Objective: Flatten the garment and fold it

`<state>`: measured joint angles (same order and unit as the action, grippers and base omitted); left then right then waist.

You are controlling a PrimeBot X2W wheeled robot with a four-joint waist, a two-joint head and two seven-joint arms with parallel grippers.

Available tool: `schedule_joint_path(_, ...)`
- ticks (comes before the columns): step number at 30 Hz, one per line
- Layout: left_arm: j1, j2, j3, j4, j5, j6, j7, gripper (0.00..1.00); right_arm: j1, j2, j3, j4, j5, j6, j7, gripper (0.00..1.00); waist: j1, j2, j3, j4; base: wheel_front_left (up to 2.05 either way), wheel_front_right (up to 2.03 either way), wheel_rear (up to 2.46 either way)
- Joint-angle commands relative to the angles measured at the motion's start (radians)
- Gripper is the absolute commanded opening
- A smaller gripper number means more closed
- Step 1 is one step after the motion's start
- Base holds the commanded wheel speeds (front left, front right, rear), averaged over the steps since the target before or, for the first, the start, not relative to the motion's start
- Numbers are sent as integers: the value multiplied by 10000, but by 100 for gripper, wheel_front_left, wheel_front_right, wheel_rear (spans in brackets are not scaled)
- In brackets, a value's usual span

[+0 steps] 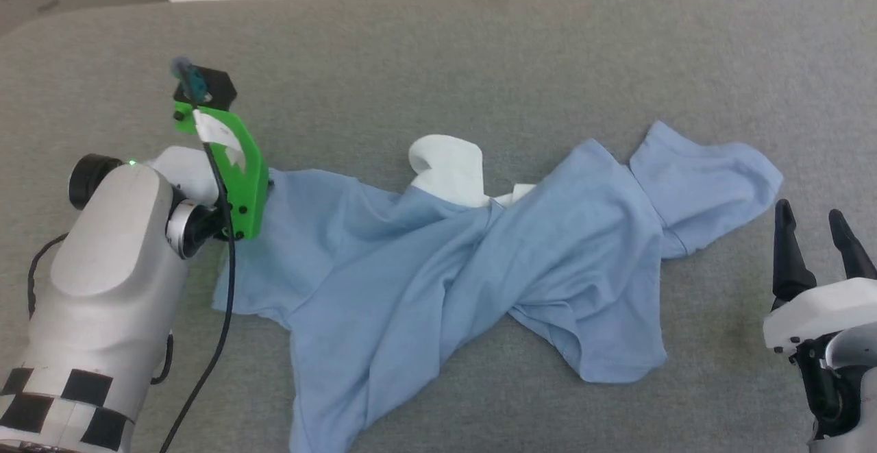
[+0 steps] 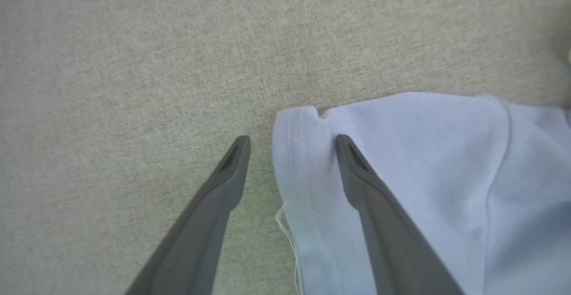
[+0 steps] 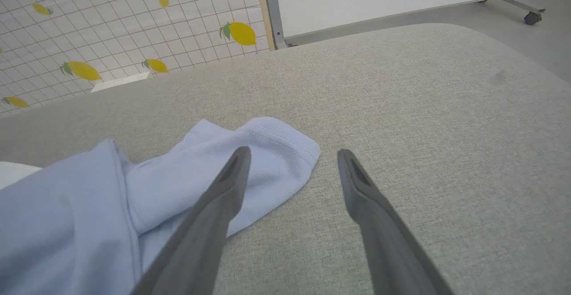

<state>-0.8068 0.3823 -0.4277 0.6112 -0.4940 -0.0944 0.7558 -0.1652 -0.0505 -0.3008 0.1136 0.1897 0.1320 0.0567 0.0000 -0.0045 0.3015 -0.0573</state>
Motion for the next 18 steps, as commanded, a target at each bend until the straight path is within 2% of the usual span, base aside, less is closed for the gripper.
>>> schedule_joint_path(1, -122, 54, -81, 112, -164, -66, 224, 100, -84, 2, -3, -31, 62, -13, -112, 100, 0, 45, 433, -300, 0, 0, 0)
schedule_joint_path(8, 271, 67, -492, 567, -501, -173, 1627, 100, -154, 3, 15, 16, 75, -13, -220, 100, 0, 45, 616, -363, 0, 0, 0)
schedule_joint_path(9, 329, 44, -499, 527, -576, -183, 1683, 14, -162, 3, 6, 22, 65, -13, -219, 100, 0, 45, 618, -350, 0, 0, 0)
schedule_joint_path(10, 367, 30, -480, 476, -630, -188, 1650, 0, -170, 3, -1, 28, 52, -13, -212, 100, 0, 45, 617, -333, 0, 0, 0)
schedule_joint_path(14, 501, 9, -290, 258, -919, -203, 1401, 0, -213, 3, -22, 49, -25, -13, -133, 100, 0, 45, 530, -230, 0, 0, 0)
schedule_joint_path(18, 487, -79, 313, -102, -1455, -106, 786, 0, -342, 3, -138, -42, -268, -13, 185, 100, 0, 45, 447, -141, 0, 0, 0)
